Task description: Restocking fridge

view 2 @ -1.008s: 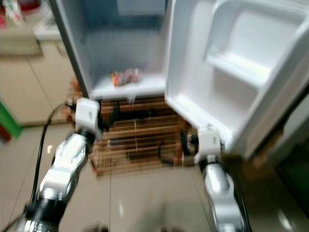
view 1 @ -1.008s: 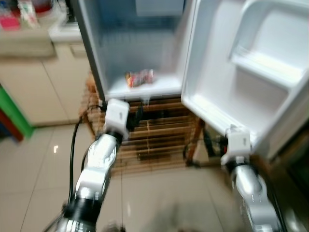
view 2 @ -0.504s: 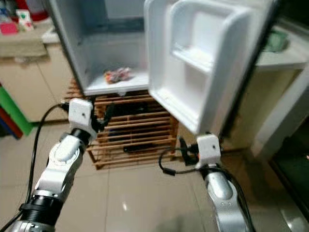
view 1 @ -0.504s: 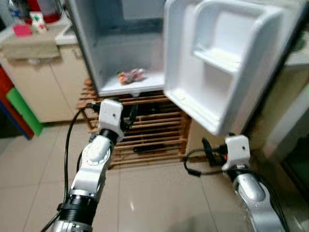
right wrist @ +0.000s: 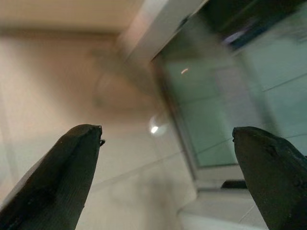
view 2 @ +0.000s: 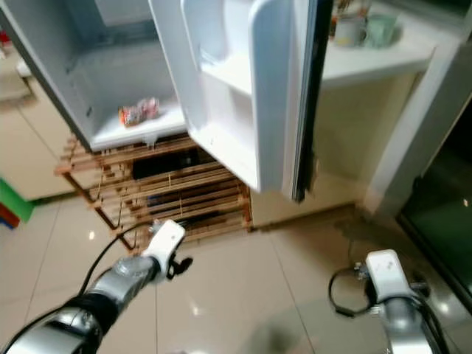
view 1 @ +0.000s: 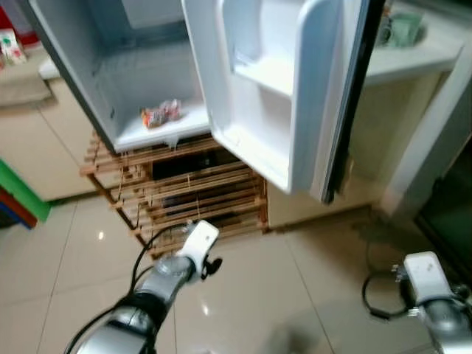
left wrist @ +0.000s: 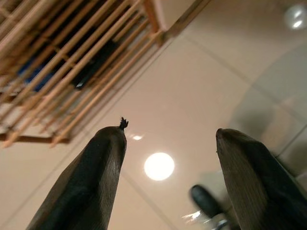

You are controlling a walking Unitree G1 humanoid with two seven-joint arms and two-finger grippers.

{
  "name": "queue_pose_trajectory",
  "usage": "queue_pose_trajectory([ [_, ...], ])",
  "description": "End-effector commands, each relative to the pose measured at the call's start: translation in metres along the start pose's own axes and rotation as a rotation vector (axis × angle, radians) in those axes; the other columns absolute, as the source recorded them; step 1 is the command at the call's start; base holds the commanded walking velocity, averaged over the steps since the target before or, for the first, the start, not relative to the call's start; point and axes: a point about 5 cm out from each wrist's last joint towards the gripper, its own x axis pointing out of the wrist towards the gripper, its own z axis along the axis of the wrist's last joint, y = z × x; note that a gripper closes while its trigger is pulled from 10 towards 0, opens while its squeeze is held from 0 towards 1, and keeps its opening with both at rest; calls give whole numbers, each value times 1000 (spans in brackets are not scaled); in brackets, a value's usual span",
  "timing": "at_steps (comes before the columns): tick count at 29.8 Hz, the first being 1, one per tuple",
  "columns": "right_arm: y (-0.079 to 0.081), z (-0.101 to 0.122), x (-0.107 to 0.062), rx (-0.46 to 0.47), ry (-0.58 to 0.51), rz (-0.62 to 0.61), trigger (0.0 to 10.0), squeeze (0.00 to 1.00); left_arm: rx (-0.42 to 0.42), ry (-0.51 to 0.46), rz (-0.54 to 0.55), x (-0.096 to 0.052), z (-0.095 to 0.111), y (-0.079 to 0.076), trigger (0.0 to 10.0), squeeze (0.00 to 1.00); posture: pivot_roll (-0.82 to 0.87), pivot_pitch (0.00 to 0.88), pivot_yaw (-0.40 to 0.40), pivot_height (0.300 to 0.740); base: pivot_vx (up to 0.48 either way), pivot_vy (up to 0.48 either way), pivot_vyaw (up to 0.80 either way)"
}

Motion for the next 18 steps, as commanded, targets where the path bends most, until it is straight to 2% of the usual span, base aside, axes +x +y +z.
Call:
queue_pose_trajectory([
  [1,-11,15,5,28,-48,-71,10000,0,24,22,6,-1,-3,3,10000,0,-193,0,159,740,0,0,0],
  [3,-27,61,14,122,-207,-143,10000,0,105,18,-48,3,2,-8,10000,0,-211,0,177,740,0,0,0],
  [4,-31,80,15,155,-275,-154,10000,0,138,19,-63,4,2,-11,10000,0,-211,0,176,740,0,0,0],
  [5,-32,111,15,209,-380,-137,10000,0,180,28,-77,5,0,-15,10000,0,-204,0,169,740,0,0,0],
  [6,-32,111,15,209,-380,-137,10000,0,180,28,-77,5,0,-15,10000,0,-204,0,169,740,0,0,0],
  [8,-31,141,13,261,-472,-95,10000,0,192,30,-79,5,0,-17,10000,0,-186,0,146,740,0,0,0],
  [11,-22,172,7,275,-577,-26,10000,0,151,17,-82,5,-3,-19,10000,0,-171,0,123,740,0,0,0],
  [12,-22,172,7,275,-577,-26,10000,0,151,17,-82,5,-3,-19,10000,0,-171,0,123,740,0,0,0],
  [14,-4,191,2,274,-621,79,10000,0,3,39,-53,4,-13,-17,10000,0,-171,0,111,740,0,0,0],
  [16,13,200,-1,258,-639,146,10000,0,-85,28,-59,4,-13,-17,10000,0,-176,0,111,740,0,0,0],
  [18,25,207,-4,259,-649,180,10000,0,-52,16,-63,4,-10,-17,10000,0,-171,0,107,740,0,0,0],
])
